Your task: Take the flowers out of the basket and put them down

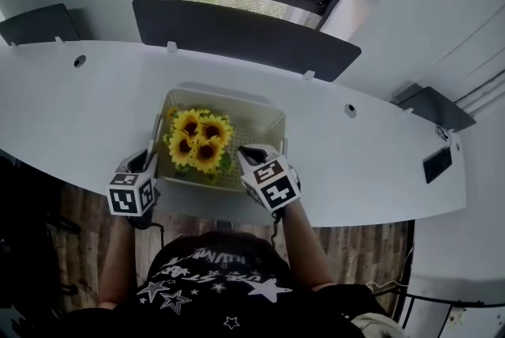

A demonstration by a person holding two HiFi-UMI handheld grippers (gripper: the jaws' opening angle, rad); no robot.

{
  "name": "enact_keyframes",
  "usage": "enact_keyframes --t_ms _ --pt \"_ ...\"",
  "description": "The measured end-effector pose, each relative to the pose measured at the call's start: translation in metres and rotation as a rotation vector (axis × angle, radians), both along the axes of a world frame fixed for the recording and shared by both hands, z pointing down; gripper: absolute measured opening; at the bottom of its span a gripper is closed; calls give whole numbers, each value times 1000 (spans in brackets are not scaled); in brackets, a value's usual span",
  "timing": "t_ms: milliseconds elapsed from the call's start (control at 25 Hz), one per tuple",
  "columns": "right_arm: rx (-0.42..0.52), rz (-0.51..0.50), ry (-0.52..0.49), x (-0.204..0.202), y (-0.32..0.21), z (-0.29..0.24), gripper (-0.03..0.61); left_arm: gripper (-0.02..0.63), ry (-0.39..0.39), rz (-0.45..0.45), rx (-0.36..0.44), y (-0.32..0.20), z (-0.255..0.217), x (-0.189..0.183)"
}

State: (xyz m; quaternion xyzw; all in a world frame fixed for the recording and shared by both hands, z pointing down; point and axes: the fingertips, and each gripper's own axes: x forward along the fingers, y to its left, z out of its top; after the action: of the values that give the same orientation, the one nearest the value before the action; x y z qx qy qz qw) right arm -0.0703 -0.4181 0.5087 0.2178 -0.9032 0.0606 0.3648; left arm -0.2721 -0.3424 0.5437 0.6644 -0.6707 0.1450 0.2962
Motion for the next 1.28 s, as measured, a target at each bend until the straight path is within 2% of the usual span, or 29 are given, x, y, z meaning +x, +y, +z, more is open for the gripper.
enact_keyframes --t_ms 160,280,520,640,920,1080,1280 --pt "34 -133 181 -4 -3 19 5 74 -20 -10 -12 2 0 0" --pt "47 -214 251 -11 -8 31 16 74 -28 -14 -9 2 -2 0" --pt "0 -385 384 -20 -4 71 151 71 -33 -26 -12 1 -1 0" --pt "-28 -456 381 -27 2 87 229 71 -42 -26 -18 1 1 0" --pt "-60 -553 333 -44 14 113 341 67 -56 -42 -32 2 3 -1" --pt "-27 -581 275 -55 12 120 395 64 -65 -59 -39 3 3 0" --pt "29 -555 238 -63 -1 127 452 60 -68 -82 -45 2 2 -1"
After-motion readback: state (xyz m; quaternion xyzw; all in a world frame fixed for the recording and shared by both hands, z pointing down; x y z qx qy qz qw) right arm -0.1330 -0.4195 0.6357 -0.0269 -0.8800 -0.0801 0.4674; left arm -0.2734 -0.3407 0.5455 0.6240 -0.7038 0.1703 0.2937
